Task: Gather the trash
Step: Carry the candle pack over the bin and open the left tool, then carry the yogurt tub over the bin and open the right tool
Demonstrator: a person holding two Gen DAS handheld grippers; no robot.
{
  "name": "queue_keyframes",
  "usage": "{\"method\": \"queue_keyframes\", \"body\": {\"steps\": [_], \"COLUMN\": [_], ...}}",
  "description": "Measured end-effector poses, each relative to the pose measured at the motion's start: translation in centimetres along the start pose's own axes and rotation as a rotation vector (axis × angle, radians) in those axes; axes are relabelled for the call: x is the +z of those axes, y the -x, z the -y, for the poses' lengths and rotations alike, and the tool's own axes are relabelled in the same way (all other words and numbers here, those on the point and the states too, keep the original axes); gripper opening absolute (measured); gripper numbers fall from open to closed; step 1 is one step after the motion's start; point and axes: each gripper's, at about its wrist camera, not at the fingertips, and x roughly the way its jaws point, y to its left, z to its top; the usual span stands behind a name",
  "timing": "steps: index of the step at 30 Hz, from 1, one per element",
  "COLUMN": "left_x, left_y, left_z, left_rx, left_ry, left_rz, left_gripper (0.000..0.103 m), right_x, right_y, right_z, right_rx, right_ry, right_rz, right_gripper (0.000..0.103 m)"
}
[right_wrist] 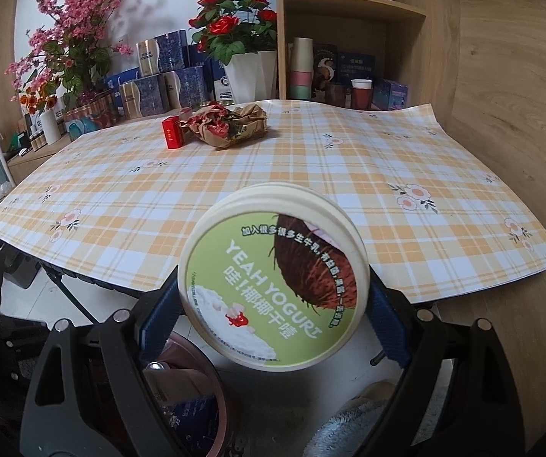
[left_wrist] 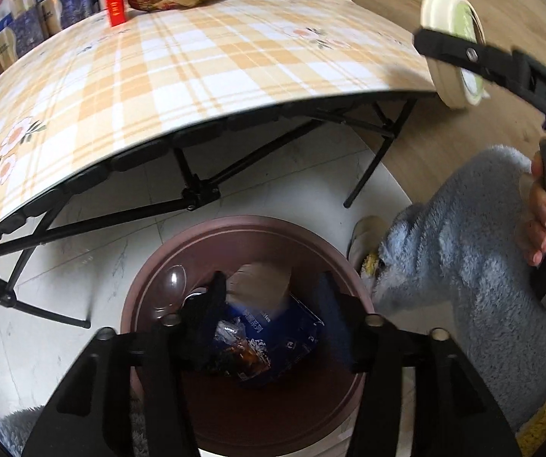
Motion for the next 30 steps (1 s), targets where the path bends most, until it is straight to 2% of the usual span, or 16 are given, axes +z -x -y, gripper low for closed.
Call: {"method": "queue_keyframes", "body": {"steps": [2, 6, 7, 9, 13, 19, 24, 30], "left_x": [0.1, 0.4, 0.4, 0.5, 0.2, -0.8, -2.7, -3.4], "left_y": [0.6, 2.6, 3.5, 5.2, 11.0, 17.4, 19.0, 18.3], "left_z": [-0.6, -1.9, -2.3, -2.9, -4.5, -6.1, -7.1, -8.3], "left_rx": [0.004, 0.034, 0.059, 0.110, 0.187, 0.341, 0.434, 0.431], "left_ry": [0.033, 0.108, 0.131, 0.159, 0.231, 0.222, 0.216, 0.278], "left_rz": [0.024, 0.117, 0.157, 0.218, 0.420, 0.577, 0.619, 0.582], "left_gripper": [0.057, 0.078, 0.086, 0.092, 0.097, 0.097, 0.097, 0.097], "right_x": [0.0, -0.2, -0.3, -0.3, -0.7, -1.5, -2.7, -4.3], "right_y": [0.0, 0.0, 0.1, 0.1, 0.0, -0.6, -1.0, -1.7], "right_z": [-0.2, -0.7, -0.9, -1.3, -2.5, -5.1, -8.5, -11.5], "right_rx": [0.003, 0.010, 0.011, 0.013, 0.030, 0.085, 0.149, 0.193], "right_ry": [0.010, 0.034, 0.042, 0.063, 0.105, 0.175, 0.285, 0.399], "right_rz": [0.000, 0.001, 0.001, 0.002, -0.005, -0.030, -0.053, -0.092], "right_gripper": [0.087, 0.087, 0.087, 0.087, 0.087, 0.087, 0.087, 0.088]}}
